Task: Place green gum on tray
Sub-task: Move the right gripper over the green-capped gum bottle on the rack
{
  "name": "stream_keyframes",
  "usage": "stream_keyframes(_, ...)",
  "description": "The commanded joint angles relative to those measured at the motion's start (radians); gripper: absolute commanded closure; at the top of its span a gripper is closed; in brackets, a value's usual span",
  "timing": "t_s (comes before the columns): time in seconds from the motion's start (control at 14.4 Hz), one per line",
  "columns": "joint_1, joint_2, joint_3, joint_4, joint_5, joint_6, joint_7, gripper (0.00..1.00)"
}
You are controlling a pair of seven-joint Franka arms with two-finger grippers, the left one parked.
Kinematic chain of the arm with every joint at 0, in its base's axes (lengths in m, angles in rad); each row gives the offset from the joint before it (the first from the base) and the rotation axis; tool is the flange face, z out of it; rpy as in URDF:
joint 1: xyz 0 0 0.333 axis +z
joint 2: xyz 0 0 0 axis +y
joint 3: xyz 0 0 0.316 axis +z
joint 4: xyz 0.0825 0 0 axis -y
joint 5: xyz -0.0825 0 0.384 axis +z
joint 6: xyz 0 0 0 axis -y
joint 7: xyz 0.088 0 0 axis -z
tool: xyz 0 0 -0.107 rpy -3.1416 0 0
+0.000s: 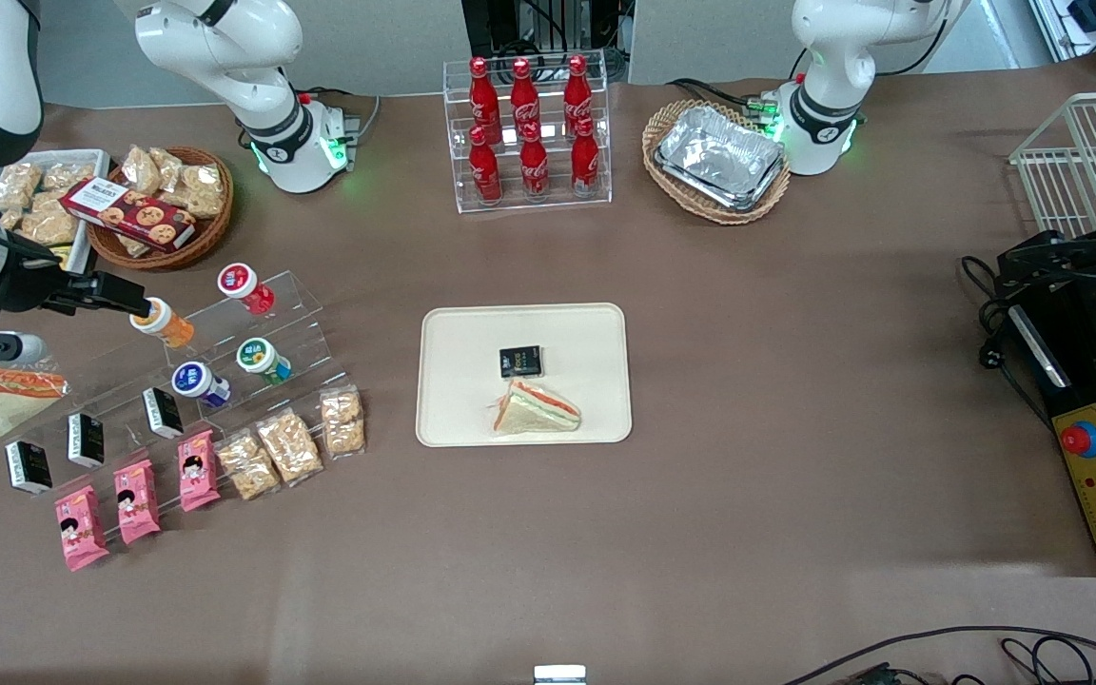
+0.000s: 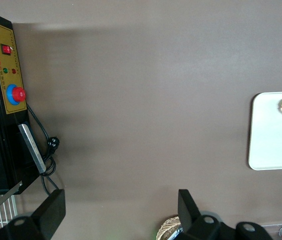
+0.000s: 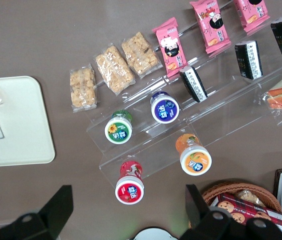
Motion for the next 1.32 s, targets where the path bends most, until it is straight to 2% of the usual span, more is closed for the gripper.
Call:
stream_keyframes(0.0,-0.004,0.009,0.005,0.004,0.004,-0.018,-0.017,0.00)
stream_keyframes(0.42,-0.001,-0.062,0.010,-0.146,0.004,0.104,-0.017,0.00)
stream_keyframes(0.69,-0.001,-0.138,0.010,-0.328,0.004,0.268,-0.018,0.00)
stream_keyframes(1.25,0.024,-0.133,0.014,-0.516,0.004,0.483,-0.017,0.00)
